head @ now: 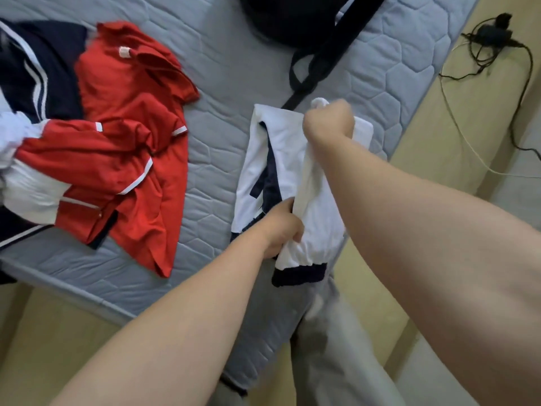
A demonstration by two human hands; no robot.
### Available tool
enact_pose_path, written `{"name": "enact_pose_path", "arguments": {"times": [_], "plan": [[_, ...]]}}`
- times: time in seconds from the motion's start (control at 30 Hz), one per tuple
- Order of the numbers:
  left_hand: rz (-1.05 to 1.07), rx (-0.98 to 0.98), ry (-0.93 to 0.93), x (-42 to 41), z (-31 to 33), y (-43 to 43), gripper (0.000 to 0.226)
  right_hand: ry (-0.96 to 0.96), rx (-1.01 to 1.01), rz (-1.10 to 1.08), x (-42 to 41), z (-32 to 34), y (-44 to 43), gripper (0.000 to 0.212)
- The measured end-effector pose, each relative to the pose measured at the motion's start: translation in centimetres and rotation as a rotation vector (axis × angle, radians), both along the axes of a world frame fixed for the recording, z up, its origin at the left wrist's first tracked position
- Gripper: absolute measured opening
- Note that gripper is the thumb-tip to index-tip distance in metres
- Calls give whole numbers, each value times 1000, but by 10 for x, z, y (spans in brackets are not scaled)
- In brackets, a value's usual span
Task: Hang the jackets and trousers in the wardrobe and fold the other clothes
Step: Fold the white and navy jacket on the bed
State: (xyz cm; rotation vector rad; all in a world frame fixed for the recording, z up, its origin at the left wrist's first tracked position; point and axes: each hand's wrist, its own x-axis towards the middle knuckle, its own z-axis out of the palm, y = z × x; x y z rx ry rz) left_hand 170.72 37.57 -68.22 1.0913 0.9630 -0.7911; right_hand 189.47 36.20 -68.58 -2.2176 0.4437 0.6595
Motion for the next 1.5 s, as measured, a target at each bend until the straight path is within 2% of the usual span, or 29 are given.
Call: {"name": "enact_pose_path", "arguments": {"times": [0.07, 0.23, 0.33, 0.4, 0.47, 0.5, 0.57, 0.67, 0.7, 0.8, 0.97, 1.07, 1.13, 1.2, 1.27, 1.33, 1.37, 1.43, 1.5], "plan": [[23, 93, 14, -9, -16, 30, 70, 0, 2, 112, -7, -12, 32, 18], [125, 190, 62, -25, -59, 71, 87, 39, -11, 252, -16, -54, 82, 17], [167, 261, 91, -30, -74, 74, 69, 45, -33, 334, -23, -69, 90, 16], [249, 323, 104, -37, -80, 73, 49, 75, 68, 368, -29, -76, 88, 8], [323, 419, 115, -44, -83, 72, 35, 37, 185, 407, -36, -75, 81, 19], [318, 485, 118, -48, -84, 71, 28, -35, 175, 454, -39, -73, 77, 20], [272, 613, 128, -54, -86, 70, 17, -238, 62, 599, -43, -71, 67, 22], [186, 736, 98, -60, -91, 64, 13, -530, -214, 815, -47, -76, 52, 30], [165, 757, 82, -60, -92, 62, 12, -554, -296, 870, -47, -80, 47, 33], [162, 813, 34, -60, -95, 61, 14, -464, -439, 978, -45, -94, 36, 43], [133, 841, -73, -57, -102, 66, 18, -491, -438, 832, -33, -103, 33, 53], [93, 866, -43, -52, -95, 62, 24, -455, -445, 895, -21, -100, 32, 52], [17, 1017, -73, -42, -85, 58, 37, -424, -401, 978, -16, -97, 29, 47], [-45, 1163, -224, -18, -75, 61, 51, -436, -349, 993, -15, -93, 26, 45], [-50, 1191, -347, 20, -73, 70, 51, -551, -366, 871, -17, -87, 17, 43], [-14, 1177, -348, 63, -77, 81, 49, -616, -428, 674, -13, -82, 4, 40], [-7, 1177, -308, 83, -80, 87, 49, -578, -459, 603, -7, -81, -5, 39], [-20, 1161, -182, 119, -92, 97, 54, -385, -438, 523, 11, -82, -22, 42], [-55, 1110, -31, 147, -105, 106, 63, -120, -237, 489, 35, -84, -36, 48]]}}
